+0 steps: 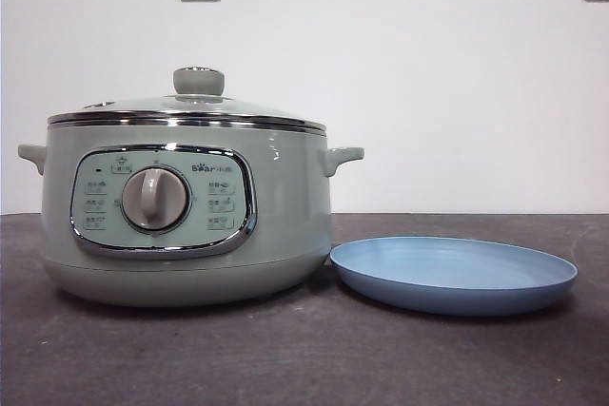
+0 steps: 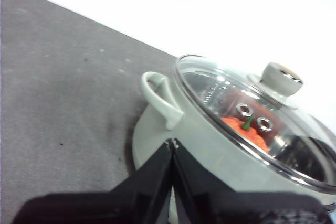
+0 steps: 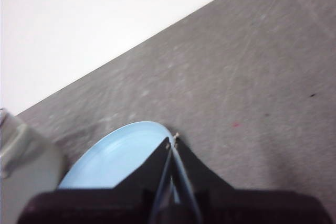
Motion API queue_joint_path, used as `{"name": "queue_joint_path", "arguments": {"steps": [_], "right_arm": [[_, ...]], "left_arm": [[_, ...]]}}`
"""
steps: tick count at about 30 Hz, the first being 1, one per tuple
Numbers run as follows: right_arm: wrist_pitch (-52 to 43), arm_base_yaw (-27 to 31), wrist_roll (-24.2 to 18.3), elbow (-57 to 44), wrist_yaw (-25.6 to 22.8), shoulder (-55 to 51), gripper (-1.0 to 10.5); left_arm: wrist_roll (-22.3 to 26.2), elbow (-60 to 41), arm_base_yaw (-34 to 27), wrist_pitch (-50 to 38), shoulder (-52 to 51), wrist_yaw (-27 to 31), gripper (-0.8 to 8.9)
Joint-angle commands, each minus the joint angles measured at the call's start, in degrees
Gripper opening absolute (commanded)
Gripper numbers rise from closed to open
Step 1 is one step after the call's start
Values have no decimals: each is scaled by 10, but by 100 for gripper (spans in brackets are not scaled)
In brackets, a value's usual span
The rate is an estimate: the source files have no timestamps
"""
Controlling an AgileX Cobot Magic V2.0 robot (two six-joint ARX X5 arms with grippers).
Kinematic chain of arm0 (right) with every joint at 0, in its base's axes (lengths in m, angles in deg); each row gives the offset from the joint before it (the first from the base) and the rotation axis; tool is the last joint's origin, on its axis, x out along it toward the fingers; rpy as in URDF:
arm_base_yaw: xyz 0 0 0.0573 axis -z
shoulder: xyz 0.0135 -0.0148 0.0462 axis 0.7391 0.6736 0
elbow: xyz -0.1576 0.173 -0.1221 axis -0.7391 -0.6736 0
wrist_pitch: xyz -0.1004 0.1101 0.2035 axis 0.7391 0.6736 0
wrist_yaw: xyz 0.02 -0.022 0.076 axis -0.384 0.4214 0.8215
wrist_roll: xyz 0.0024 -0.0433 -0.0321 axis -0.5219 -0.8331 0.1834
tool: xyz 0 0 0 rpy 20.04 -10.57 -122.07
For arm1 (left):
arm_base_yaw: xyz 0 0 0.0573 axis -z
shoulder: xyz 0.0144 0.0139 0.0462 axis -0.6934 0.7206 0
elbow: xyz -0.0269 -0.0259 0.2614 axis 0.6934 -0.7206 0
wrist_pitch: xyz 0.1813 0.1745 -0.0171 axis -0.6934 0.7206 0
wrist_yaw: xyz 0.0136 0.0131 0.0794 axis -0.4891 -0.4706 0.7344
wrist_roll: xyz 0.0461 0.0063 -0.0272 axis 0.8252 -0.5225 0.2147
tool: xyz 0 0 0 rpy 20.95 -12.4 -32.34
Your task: Take the pumpkin out from the steamer,put the pumpkin in the blue plate,close the lid
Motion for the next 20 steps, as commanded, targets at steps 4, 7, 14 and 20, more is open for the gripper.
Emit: {"name": "queue_joint_path", "arguments": {"steps": [4, 7, 14, 20], "right_arm": [[13, -1, 9, 82, 3, 21, -12], [38, -1, 2, 140, 3, 52, -12], [85, -1, -64, 285, 4, 153, -11], [131, -1, -154, 402, 5, 246, -11]], "left_arm": [[-9, 76, -1, 66, 24, -3, -8], [-5, 127, -1, 78, 63, -4, -8], [70, 256, -1, 96, 186, -16, -8], [130, 356, -1, 107, 276, -80, -8]]}}
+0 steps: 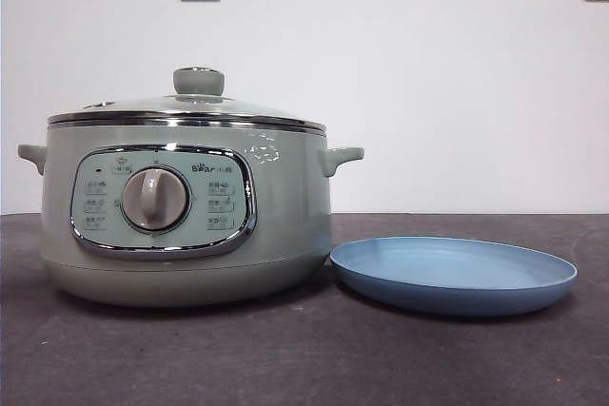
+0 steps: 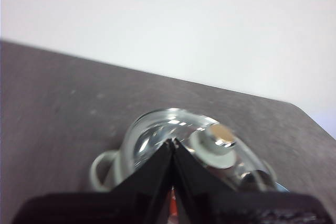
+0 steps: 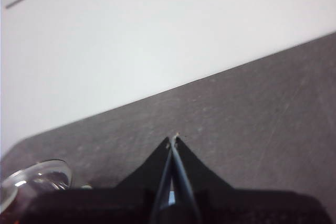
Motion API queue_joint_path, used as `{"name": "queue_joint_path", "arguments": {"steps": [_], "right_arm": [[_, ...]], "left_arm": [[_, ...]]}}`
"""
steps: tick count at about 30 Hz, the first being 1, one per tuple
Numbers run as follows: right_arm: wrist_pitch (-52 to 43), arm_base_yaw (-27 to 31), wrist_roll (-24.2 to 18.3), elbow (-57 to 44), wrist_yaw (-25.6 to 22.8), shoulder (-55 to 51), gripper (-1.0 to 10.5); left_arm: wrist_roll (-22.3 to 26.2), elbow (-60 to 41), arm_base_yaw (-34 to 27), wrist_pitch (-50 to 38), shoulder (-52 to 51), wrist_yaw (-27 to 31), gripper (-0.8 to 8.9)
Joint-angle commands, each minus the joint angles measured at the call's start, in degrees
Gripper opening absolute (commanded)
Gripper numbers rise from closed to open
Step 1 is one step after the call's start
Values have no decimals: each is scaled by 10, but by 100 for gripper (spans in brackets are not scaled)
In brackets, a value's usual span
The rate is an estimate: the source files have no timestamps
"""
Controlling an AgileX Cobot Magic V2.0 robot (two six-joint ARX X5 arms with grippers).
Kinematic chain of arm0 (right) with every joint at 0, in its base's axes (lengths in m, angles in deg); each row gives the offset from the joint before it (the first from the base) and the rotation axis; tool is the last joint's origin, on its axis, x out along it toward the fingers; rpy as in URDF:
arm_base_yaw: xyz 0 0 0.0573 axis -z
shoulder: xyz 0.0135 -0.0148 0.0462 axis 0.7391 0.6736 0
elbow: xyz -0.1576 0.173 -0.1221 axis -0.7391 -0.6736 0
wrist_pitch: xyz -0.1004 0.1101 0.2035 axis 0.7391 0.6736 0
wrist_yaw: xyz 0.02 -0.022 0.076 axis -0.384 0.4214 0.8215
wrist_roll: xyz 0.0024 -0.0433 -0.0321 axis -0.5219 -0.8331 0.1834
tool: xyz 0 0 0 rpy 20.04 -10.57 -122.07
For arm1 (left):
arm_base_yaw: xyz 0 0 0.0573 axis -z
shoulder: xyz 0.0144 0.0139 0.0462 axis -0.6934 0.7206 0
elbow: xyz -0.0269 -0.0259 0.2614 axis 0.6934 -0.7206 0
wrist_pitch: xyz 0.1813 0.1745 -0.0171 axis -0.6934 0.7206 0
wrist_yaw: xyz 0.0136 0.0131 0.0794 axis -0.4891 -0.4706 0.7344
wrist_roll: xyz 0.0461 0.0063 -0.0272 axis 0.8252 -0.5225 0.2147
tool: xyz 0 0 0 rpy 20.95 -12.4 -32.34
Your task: Take the pumpkin out from the steamer,put the pumpkin in the blue plate,close the lid
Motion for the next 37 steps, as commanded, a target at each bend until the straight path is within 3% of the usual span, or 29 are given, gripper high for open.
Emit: {"name": "queue_joint_path", "arguments": {"steps": [1, 8, 10, 12, 13, 15, 23, 37], "right_arm": [[16, -1, -73, 51, 10, 40, -10], [75, -1, -137, 164, 129, 138, 19], [87, -1, -140, 186, 153, 160, 144], [95, -2, -140, 201, 156, 180, 325], [96, -2, -140, 205, 156, 186, 385], [97, -2, -139, 207, 166, 198, 442], [109, -26, -131, 207, 166, 224, 441], [127, -47, -131, 207, 166, 235, 437]], "left_arm": [[44, 38, -1, 6, 34, -35, -8], [96, 149, 0, 82, 128, -102, 11], [98, 174, 2, 103, 151, -102, 142], [97, 193, 7, 113, 171, -102, 352], [97, 200, 10, 115, 179, -102, 389], [97, 213, 20, 116, 197, -102, 385], [102, 259, 105, 103, 282, -90, 377], [185, 341, 275, 100, 490, 114, 375]]}}
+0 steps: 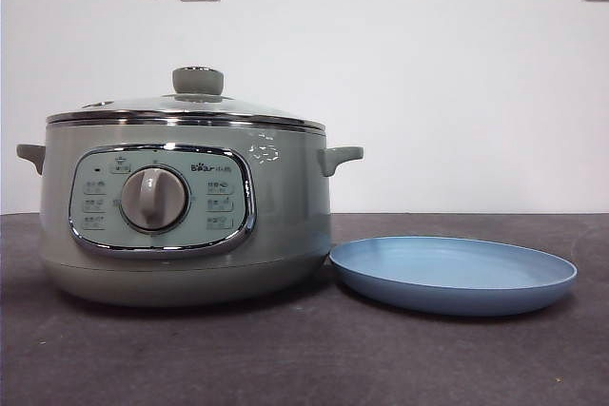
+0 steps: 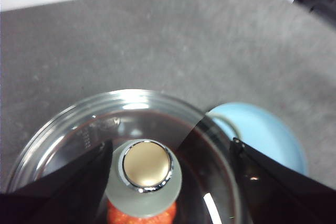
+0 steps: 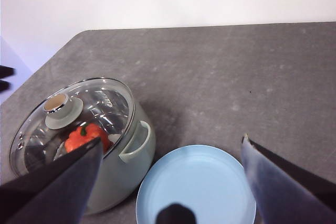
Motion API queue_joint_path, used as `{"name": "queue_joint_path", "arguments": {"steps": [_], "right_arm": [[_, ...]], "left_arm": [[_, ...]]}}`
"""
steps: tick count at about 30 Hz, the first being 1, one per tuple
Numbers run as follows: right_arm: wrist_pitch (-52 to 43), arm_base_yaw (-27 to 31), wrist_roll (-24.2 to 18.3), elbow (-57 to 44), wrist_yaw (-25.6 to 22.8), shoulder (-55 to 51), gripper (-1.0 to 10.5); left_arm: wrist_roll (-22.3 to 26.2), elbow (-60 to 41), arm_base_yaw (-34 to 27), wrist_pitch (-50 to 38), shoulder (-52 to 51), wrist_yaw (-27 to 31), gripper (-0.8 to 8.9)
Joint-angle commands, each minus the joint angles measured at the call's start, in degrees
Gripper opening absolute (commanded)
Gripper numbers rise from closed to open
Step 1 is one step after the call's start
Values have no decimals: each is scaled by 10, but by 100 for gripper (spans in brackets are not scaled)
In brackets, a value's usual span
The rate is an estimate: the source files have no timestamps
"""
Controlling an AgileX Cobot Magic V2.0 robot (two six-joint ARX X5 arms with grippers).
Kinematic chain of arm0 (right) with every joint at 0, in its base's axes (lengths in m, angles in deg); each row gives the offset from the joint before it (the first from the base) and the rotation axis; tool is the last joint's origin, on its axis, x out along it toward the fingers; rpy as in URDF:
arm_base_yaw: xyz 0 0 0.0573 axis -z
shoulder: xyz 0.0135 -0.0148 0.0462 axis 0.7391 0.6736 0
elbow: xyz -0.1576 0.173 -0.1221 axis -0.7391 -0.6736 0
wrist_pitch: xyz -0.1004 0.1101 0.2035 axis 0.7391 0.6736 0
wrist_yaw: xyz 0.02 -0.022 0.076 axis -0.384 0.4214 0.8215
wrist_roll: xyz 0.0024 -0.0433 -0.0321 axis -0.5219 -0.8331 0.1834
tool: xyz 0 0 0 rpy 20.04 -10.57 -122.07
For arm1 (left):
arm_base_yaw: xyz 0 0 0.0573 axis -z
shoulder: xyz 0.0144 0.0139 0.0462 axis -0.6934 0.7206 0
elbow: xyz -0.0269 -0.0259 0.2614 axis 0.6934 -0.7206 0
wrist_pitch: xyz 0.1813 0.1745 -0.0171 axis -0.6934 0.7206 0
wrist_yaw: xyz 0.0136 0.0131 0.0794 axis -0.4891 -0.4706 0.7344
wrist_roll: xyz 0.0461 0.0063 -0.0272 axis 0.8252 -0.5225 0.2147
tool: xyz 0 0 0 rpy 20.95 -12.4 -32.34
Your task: Take the pumpkin out from the steamer,put the pumpkin in the blue plate,close the lid
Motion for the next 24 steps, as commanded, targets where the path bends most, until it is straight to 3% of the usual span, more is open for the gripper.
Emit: {"name": "queue_joint_path", "arguments": {"steps": [1, 8, 17, 19, 22, 24], "right_arm": [[2, -2, 2, 1, 0, 0, 437], [6, -2, 2, 1, 0, 0, 437], [19, -2, 2, 1, 0, 0, 437], [19, -2, 2, 1, 0, 0, 437], [19, -2, 2, 1, 0, 0, 437], [19, -2, 2, 1, 0, 0, 437]], "left_arm": [[27, 0, 17, -8, 32, 30, 375], [41, 0, 26, -9, 100, 51, 375], [41, 0, 26, -3, 106, 51, 363], [45, 0, 26, -3, 107, 50, 259], [58, 0, 26, 1, 107, 48, 29], [58, 0, 26, 4, 107, 49, -9]]}}
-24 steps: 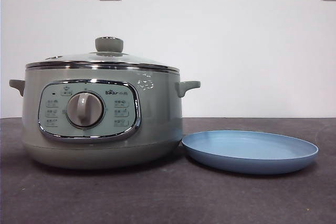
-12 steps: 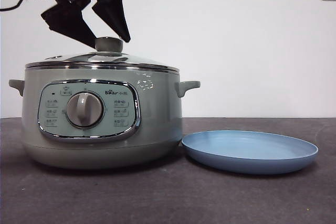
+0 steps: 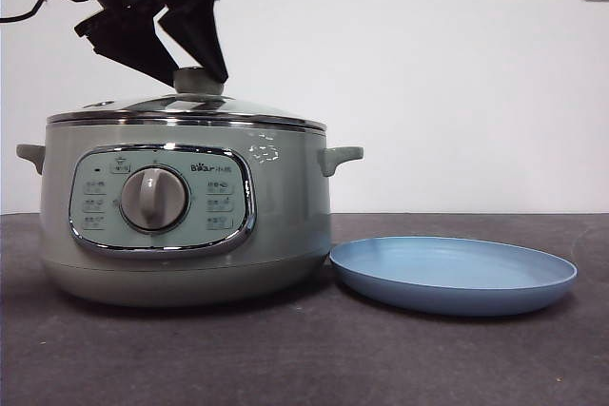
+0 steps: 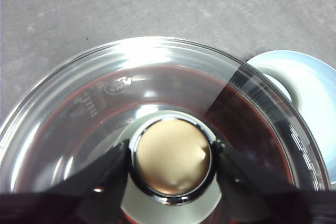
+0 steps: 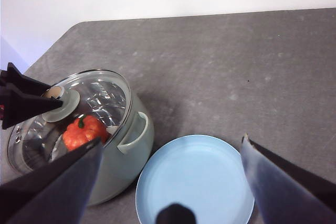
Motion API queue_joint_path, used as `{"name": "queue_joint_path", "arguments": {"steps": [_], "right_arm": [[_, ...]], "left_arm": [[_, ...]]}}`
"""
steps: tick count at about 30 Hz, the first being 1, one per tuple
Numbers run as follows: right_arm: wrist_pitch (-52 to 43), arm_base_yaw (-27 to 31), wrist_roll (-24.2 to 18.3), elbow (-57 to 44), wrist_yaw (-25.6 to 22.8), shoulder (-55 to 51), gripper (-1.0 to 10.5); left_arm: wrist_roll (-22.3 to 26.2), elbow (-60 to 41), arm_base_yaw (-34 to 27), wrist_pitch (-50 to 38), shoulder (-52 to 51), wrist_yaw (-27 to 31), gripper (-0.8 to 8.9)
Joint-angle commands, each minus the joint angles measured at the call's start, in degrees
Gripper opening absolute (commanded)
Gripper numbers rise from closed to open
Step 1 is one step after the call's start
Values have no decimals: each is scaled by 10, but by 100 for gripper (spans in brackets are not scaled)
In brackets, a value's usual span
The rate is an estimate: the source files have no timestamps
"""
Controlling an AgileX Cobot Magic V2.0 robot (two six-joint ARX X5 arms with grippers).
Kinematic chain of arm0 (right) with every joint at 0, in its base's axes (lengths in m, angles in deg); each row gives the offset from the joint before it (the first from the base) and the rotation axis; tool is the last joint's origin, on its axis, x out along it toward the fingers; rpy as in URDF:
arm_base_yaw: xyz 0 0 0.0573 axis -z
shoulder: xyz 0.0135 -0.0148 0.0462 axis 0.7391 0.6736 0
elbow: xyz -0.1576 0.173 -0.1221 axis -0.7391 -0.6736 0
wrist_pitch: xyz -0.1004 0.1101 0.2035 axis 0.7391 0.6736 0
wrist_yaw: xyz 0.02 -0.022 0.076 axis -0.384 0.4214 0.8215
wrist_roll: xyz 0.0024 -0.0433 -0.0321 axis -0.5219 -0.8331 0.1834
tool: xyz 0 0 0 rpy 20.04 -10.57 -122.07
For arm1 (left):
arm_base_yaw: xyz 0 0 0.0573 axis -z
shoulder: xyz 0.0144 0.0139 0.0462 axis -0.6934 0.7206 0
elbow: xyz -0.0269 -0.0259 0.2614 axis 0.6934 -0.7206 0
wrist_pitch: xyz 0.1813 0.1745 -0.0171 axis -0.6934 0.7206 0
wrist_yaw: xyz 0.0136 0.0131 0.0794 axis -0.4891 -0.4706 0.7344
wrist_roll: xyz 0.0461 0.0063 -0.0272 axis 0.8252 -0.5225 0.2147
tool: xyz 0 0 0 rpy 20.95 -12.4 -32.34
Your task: Take the pumpkin out from the steamer,put the pumpkin in the blue plate,close the lid
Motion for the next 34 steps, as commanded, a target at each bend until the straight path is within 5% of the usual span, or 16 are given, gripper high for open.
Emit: {"name": "queue_joint_path", "arguments": {"steps": [1, 12, 19, 28, 34], "right_arm": [[-2, -2, 2, 1, 0, 0, 437], [-7, -2, 4, 1, 2, 3, 437], [-40, -20, 11, 1, 63, 37, 437], [-131, -145, 23, 3, 79, 153, 444], [-139, -242, -5, 53, 37, 269, 570]], "left_arm": [[11, -1, 2, 3, 1, -3, -9], [8, 0, 1, -57, -47, 19, -9], [8, 0, 1, -60, -132, 56, -9], [8, 0, 1, 2, -268, 142, -9], [26, 0, 1, 49, -344, 225, -9]]}}
